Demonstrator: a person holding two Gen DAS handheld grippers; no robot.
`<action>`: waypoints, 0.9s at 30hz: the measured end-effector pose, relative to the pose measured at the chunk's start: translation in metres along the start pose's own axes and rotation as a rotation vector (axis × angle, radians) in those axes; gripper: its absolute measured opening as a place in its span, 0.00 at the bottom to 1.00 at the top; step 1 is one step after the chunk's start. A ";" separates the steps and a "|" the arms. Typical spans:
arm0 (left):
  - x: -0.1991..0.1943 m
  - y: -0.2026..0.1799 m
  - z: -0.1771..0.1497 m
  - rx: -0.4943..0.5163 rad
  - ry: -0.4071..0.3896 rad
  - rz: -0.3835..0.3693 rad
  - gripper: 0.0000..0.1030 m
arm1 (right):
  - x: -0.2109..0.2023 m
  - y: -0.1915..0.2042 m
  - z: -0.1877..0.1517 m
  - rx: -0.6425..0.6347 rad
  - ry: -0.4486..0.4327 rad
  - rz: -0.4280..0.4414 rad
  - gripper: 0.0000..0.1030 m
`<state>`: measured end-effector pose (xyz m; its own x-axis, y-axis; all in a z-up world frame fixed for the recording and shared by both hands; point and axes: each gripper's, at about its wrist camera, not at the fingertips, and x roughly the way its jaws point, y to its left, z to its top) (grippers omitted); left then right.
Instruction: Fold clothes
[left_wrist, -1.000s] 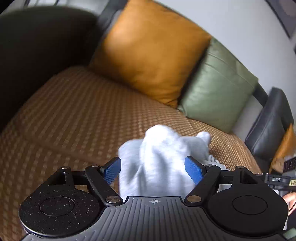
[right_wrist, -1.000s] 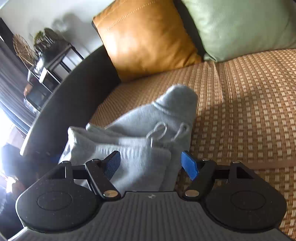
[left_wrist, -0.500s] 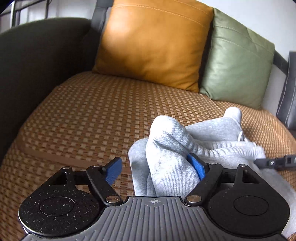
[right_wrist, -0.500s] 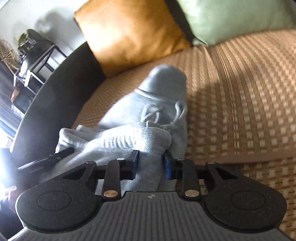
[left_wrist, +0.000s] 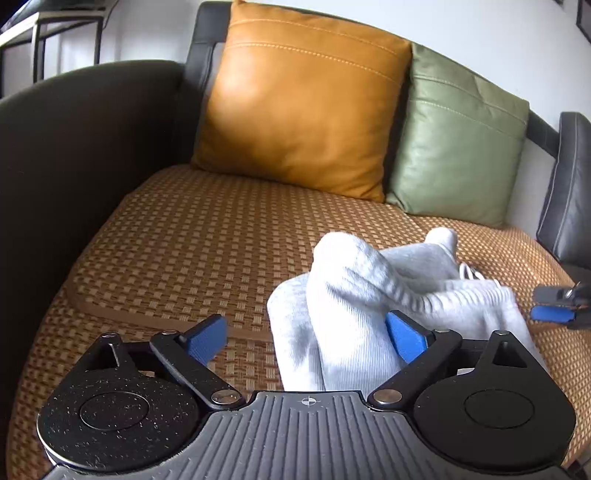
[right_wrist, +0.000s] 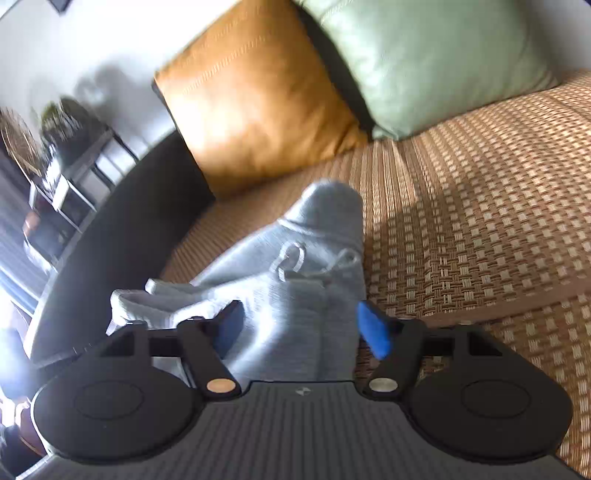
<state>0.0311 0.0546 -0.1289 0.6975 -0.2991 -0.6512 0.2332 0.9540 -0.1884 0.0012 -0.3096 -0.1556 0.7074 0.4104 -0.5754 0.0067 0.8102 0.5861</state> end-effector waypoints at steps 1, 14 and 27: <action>0.001 0.004 -0.001 -0.028 0.006 -0.007 0.97 | -0.005 -0.001 -0.001 0.019 -0.004 0.006 0.81; 0.076 0.052 -0.009 -0.352 0.172 -0.295 1.00 | 0.028 -0.009 -0.018 0.048 0.117 0.004 0.83; 0.119 0.068 -0.021 -0.356 0.115 -0.457 1.00 | 0.077 -0.041 -0.029 0.210 0.120 0.136 0.94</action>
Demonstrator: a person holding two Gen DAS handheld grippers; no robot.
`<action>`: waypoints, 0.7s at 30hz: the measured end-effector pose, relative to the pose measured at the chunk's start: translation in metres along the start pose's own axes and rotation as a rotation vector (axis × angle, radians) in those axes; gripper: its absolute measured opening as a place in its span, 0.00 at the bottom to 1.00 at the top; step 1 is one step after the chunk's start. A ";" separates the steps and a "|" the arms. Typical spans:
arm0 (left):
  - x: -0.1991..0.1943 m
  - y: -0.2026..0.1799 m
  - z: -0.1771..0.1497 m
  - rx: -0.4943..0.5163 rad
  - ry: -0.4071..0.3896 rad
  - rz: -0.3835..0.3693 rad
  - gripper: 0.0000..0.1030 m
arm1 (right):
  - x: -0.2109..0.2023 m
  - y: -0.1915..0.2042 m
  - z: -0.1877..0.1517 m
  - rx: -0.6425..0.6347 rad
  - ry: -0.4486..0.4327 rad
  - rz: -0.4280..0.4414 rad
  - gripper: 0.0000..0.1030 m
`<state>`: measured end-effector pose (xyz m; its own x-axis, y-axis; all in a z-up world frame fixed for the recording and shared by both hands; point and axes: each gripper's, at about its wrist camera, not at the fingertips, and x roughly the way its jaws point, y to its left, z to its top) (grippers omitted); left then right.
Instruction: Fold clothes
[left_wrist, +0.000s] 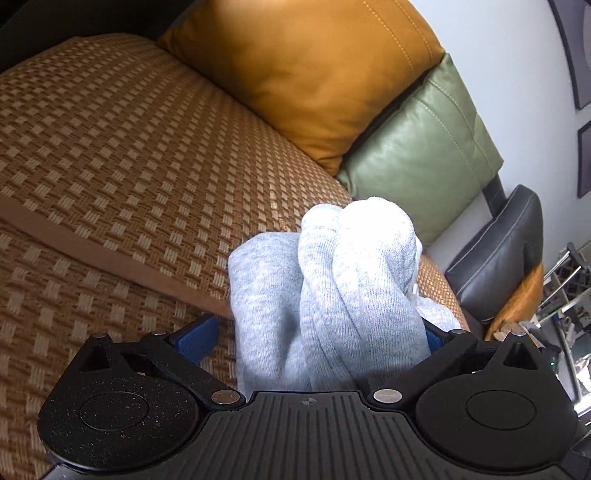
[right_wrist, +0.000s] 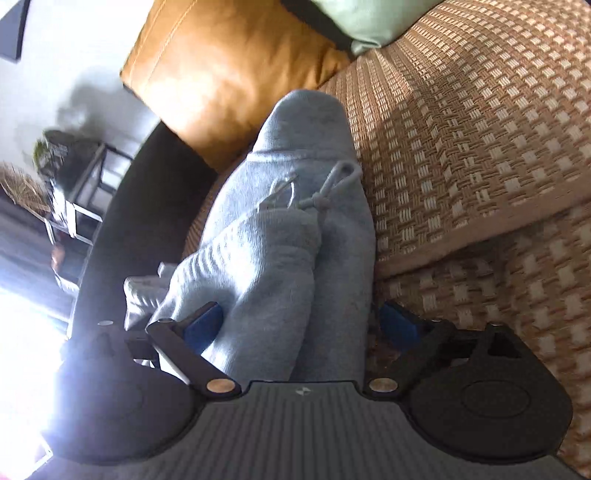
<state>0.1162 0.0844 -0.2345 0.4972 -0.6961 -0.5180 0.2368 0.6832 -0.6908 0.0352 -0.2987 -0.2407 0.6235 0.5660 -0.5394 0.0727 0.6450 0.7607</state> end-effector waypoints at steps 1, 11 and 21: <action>0.001 0.000 0.000 0.003 -0.001 -0.003 1.00 | 0.003 0.001 0.000 -0.013 -0.006 -0.001 0.95; -0.005 -0.013 -0.001 -0.007 -0.013 0.018 0.76 | 0.010 0.013 0.008 -0.031 0.013 -0.016 0.89; -0.023 -0.059 -0.010 0.104 -0.045 0.153 0.52 | -0.010 0.024 0.006 -0.021 0.019 -0.010 0.50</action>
<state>0.0818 0.0580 -0.1868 0.5704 -0.5735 -0.5880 0.2394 0.8009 -0.5489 0.0357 -0.2923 -0.2148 0.6081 0.5685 -0.5541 0.0626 0.6615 0.7473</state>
